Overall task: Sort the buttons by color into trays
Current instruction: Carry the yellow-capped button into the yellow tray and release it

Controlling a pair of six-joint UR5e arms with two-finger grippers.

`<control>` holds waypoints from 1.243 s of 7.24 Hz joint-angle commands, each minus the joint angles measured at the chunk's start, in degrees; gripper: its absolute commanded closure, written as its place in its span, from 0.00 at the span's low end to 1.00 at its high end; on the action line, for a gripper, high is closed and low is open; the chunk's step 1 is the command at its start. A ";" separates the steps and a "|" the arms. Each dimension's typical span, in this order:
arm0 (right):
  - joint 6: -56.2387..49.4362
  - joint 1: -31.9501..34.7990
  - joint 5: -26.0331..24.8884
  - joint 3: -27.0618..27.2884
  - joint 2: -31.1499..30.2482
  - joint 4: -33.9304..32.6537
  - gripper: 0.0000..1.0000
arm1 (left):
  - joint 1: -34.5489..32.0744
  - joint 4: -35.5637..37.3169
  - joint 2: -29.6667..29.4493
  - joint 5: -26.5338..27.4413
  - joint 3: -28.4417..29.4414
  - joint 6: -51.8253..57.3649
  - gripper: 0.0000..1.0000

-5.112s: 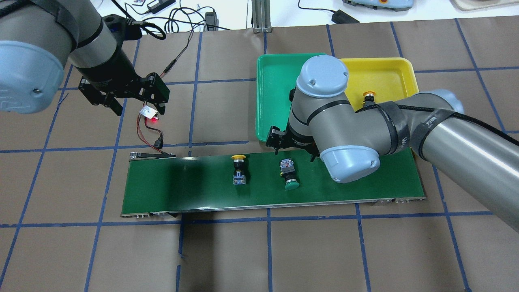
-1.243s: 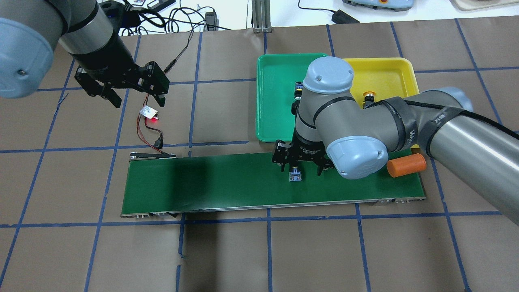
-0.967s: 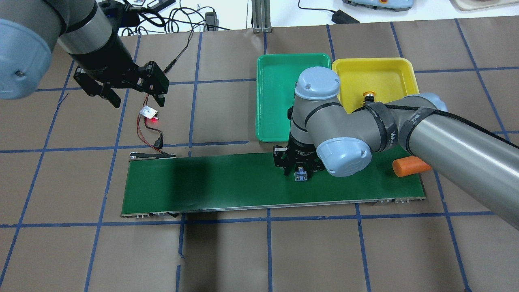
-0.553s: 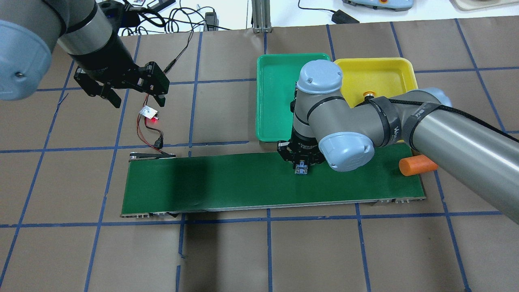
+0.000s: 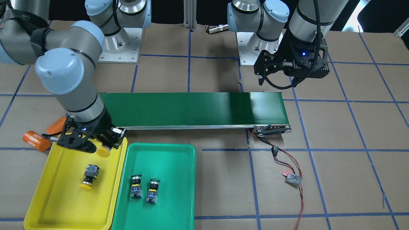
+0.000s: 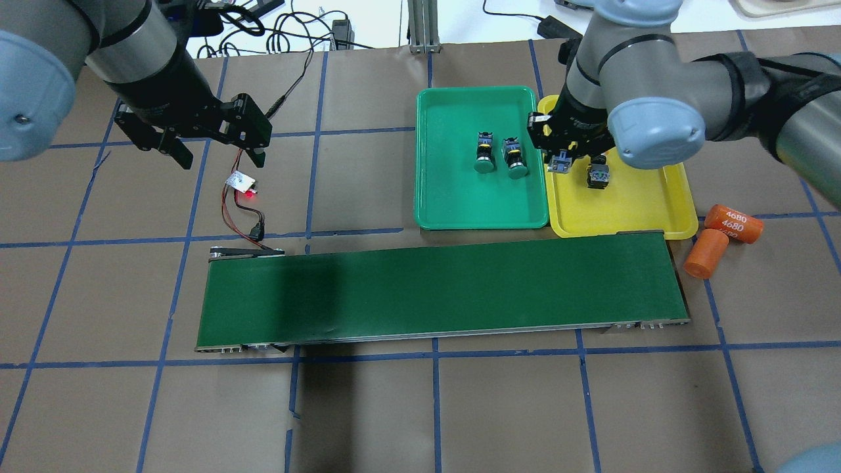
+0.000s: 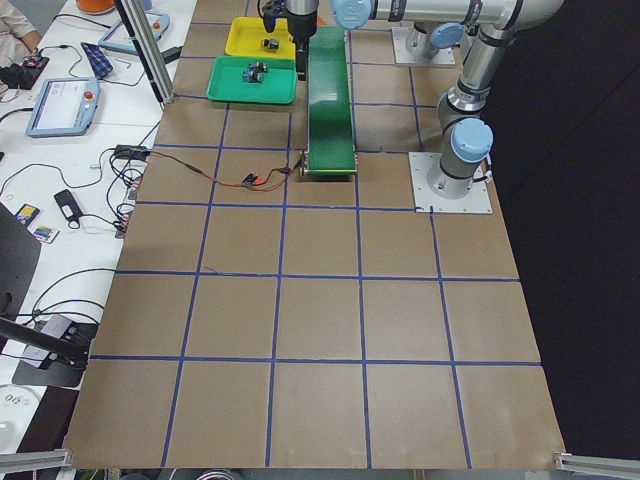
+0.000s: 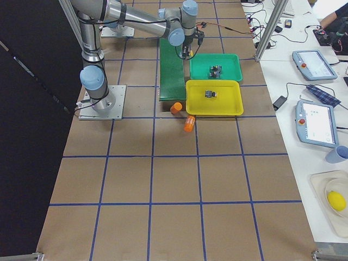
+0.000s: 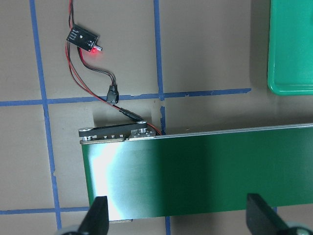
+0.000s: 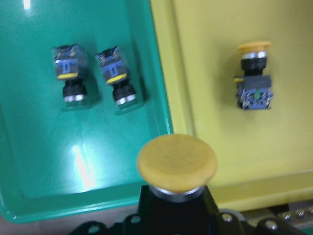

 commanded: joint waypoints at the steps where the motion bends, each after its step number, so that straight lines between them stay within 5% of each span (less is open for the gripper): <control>1: -7.34 -6.11 -3.13 -5.17 6.89 -0.32 0.96 | 0.00 -0.01 0.06 -0.24 0.27 -0.04 0.00; 2: -7.54 -7.78 -3.32 -4.66 8.39 -4.58 0.58 | 0.00 0.17 0.41 -0.15 -0.42 0.05 0.00; 3: -7.28 -8.41 -3.14 -4.57 9.11 -6.19 0.02 | 0.00 0.17 0.50 -0.06 -0.60 0.05 0.00; 5: -7.28 -8.41 -3.14 -4.48 7.19 -3.42 0.00 | 0.00 0.17 0.24 -0.06 -0.16 0.05 0.00; 9: -6.67 -7.63 -2.09 -4.31 -14.30 27.64 0.00 | 0.00 -0.01 0.50 0.20 0.63 -0.04 0.00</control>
